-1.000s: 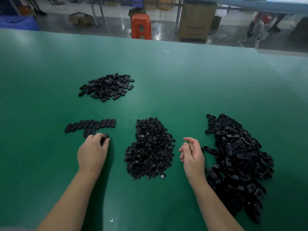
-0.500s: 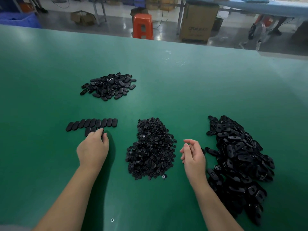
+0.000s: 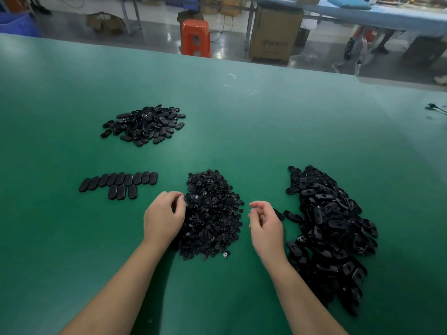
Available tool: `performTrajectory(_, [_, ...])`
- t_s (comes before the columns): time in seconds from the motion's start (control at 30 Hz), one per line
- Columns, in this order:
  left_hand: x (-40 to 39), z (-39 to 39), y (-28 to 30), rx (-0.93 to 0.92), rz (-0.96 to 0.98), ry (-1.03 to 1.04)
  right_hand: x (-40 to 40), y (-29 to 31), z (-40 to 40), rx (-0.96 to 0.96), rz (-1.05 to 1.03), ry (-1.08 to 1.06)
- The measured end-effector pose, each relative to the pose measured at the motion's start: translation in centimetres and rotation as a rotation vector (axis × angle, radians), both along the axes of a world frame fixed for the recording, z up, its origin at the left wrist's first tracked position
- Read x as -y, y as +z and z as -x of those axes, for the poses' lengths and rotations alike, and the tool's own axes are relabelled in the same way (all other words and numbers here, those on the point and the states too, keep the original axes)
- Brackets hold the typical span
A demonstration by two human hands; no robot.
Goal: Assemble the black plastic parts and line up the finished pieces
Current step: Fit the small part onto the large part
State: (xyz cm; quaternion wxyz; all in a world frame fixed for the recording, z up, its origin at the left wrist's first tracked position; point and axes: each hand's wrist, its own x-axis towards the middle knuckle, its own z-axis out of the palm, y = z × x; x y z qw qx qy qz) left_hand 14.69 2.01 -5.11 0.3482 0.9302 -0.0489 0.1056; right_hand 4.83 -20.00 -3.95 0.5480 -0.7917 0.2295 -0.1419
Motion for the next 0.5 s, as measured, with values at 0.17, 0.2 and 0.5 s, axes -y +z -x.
performTrajectory(0.17, [0.1, -0.1, -0.1, -0.019, -0.011, -0.012, 1.9, 1.4, -0.1, -0.208, 0.707, 0.03])
performTrajectory(0.2, [0.1, -0.1, -0.1, -0.024, -0.006, -0.006, 2.7, 1.7, -0.2, -0.275, 0.785, 0.06])
performTrajectory(0.5, [0.1, -0.3, -0.3, -0.042, 0.028, 0.03, 6.2, 2.2, -0.9, -0.488, 1.017, 0.186])
